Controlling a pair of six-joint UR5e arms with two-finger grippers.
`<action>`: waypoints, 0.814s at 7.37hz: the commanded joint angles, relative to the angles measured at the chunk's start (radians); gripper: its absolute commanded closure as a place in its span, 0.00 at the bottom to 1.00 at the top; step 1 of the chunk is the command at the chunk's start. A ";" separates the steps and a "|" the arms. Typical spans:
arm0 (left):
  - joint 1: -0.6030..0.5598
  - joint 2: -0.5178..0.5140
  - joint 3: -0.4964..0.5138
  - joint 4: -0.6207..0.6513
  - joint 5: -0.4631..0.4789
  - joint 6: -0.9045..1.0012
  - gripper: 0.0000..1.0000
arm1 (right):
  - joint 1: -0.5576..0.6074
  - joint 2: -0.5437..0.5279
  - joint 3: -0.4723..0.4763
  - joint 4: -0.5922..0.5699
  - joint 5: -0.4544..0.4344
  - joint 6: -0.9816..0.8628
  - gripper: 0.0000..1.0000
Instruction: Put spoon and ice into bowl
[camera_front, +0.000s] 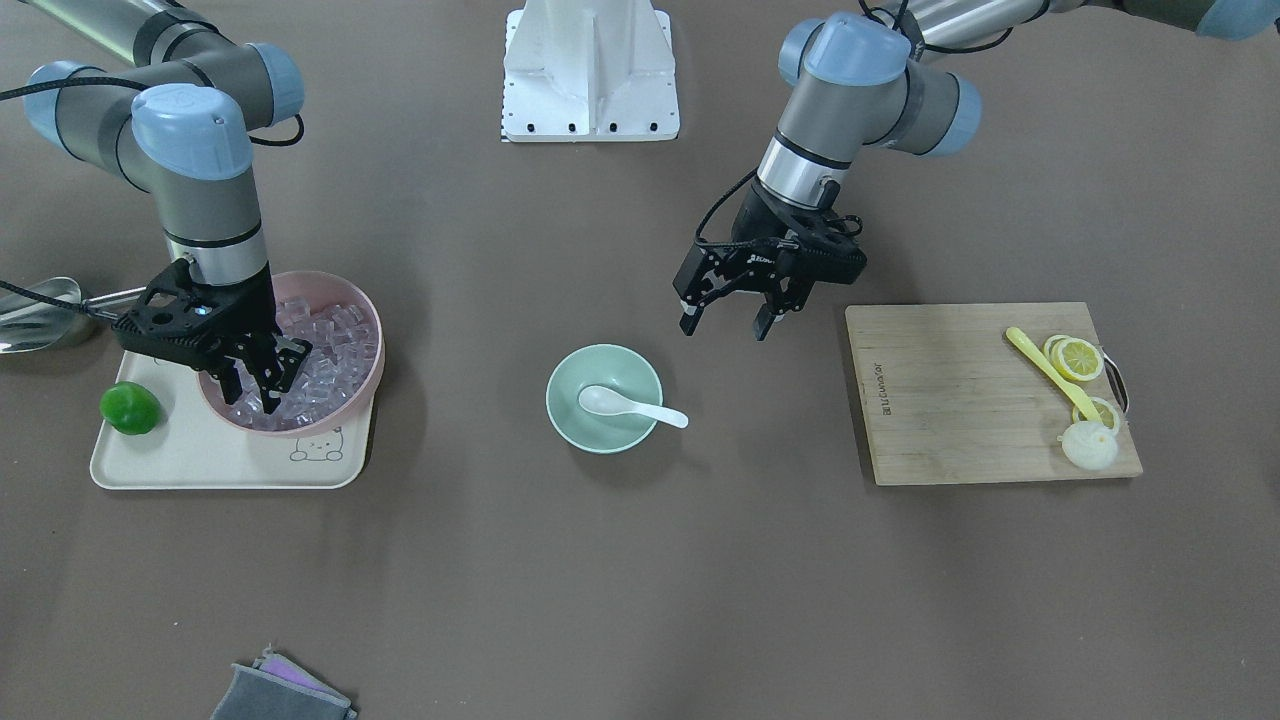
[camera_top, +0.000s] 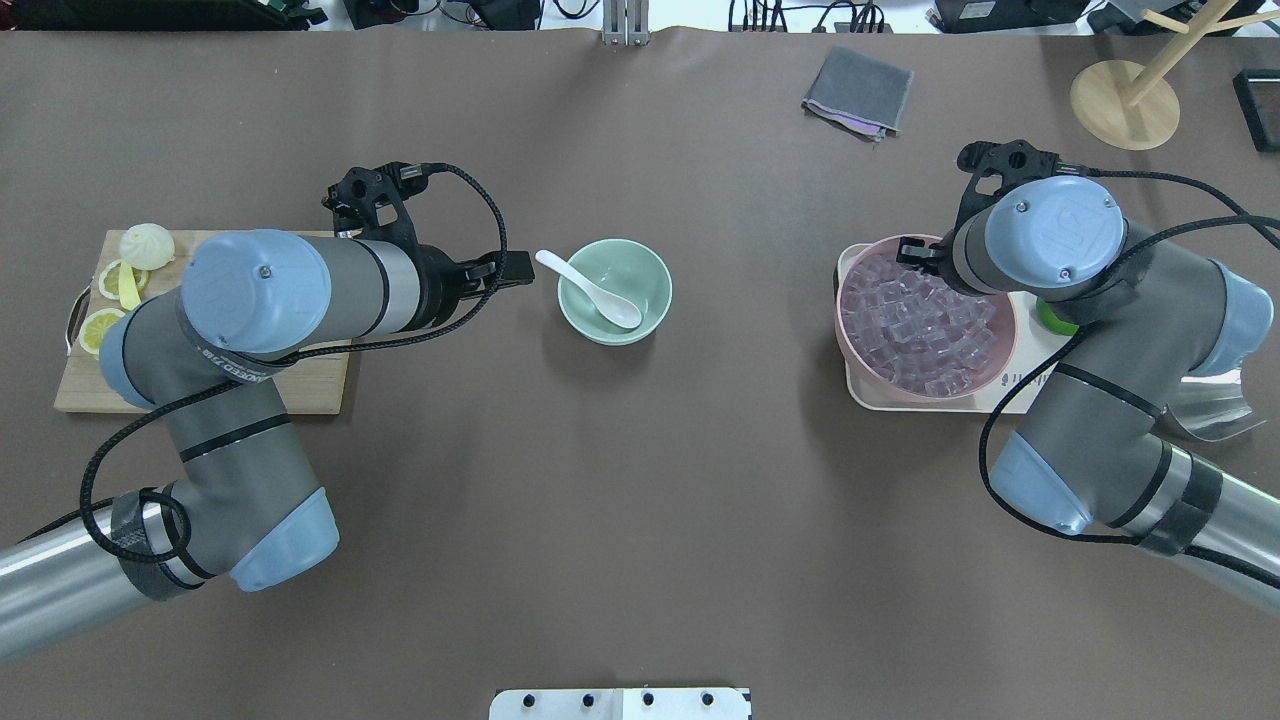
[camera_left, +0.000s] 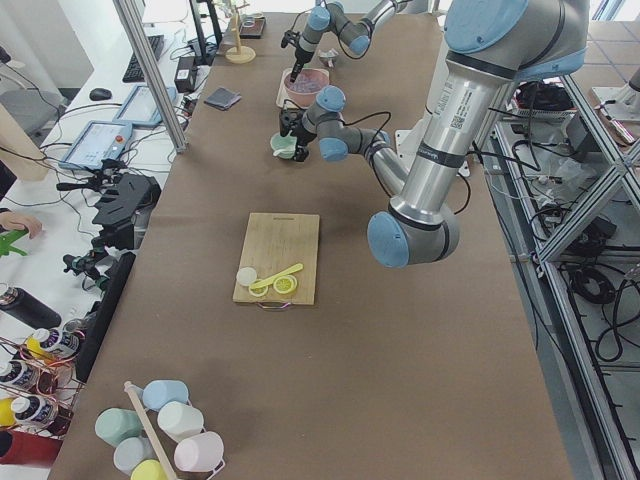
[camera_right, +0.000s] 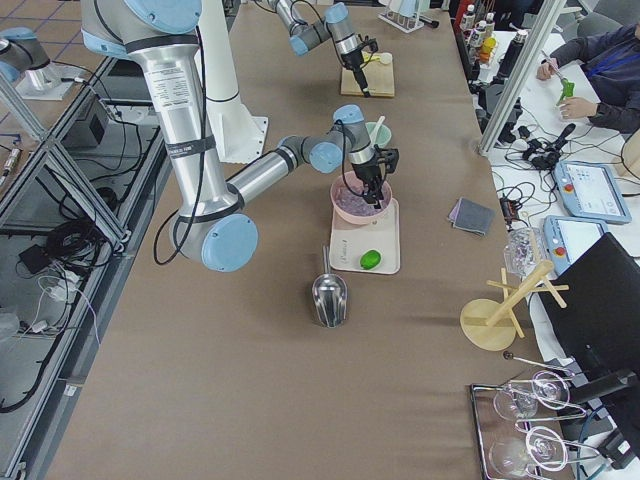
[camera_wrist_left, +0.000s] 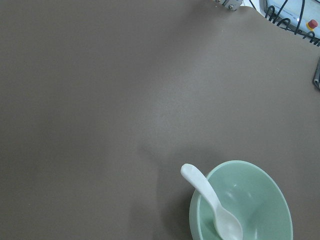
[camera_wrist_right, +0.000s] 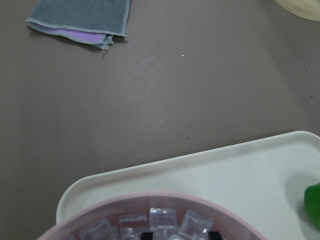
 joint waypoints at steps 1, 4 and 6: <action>0.000 0.000 0.000 0.000 0.000 0.000 0.02 | -0.006 0.001 0.005 -0.013 -0.001 0.018 0.58; 0.002 -0.002 0.000 0.000 0.000 0.001 0.02 | -0.009 0.008 0.092 -0.124 0.005 0.009 1.00; -0.006 -0.002 -0.006 0.005 -0.008 0.039 0.02 | -0.015 0.030 0.100 -0.138 0.010 0.001 1.00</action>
